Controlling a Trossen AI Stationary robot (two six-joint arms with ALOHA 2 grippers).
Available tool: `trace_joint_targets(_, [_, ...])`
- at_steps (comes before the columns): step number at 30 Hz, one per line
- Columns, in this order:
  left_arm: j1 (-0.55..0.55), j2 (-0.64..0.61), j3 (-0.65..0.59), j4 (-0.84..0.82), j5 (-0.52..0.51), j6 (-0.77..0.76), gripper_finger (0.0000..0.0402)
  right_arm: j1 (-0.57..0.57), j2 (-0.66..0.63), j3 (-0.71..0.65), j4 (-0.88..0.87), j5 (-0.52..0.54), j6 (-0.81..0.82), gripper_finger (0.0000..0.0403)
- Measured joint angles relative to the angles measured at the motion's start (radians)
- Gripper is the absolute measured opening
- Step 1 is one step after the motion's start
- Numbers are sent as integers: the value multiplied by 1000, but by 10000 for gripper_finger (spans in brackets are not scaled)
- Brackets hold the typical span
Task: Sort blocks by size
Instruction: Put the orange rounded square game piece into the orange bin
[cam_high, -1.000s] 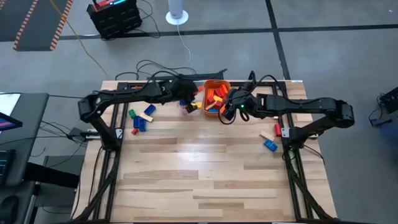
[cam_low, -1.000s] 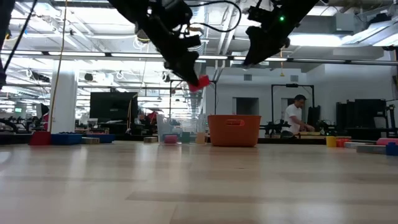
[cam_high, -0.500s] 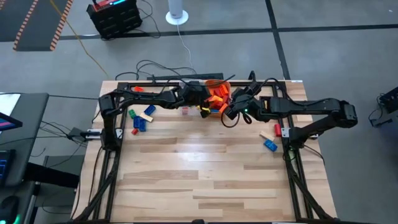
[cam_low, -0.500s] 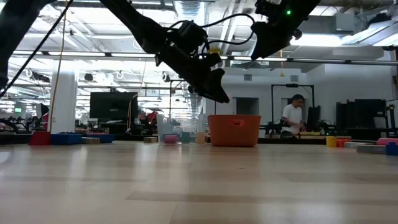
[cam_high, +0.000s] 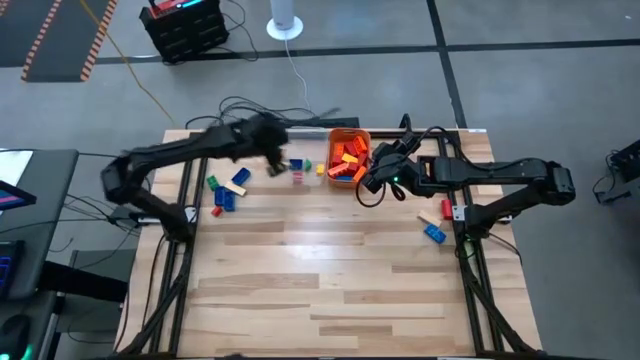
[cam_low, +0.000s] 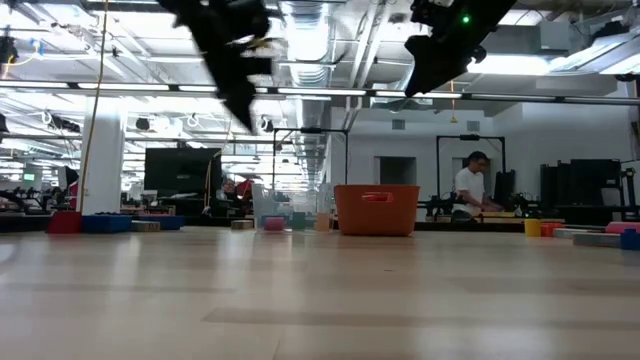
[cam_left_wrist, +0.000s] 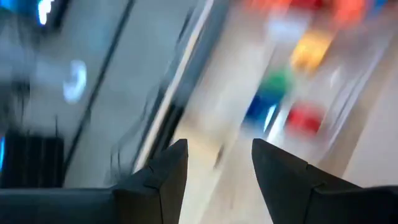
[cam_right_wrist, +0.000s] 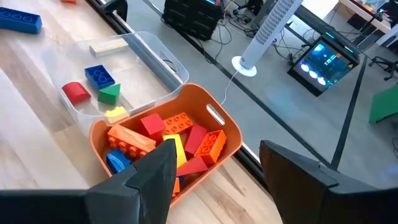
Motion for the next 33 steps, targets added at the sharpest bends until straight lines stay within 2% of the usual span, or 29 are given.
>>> trace_joint_targets(5, [163, -59, -77, -139, -5, -111, 173, 4, 0, 0, 31, -2, -29, 260])
trace_joint_targets(8, [237, -45, -115, -153, -16, -86, 173, 7, 0, 0, 59, -6, -47, 260])
trace_joint_targets(15, [274, 97, -127, -144, -221, 121, 173, 11, 1, 0, 59, -8, -56, 260])
trace_joint_targets(21, [269, 258, -127, -157, -399, 219, 173, 19, 1, 0, 59, -8, -53, 260])
trace_joint_targets(27, [310, 359, -127, -121, -411, 251, 173, 39, 1, 0, 63, -9, -54, 260])
trace_joint_targets(33, [390, 372, -127, -34, -413, 174, 173, 39, 1, 0, 63, -8, -55, 260])
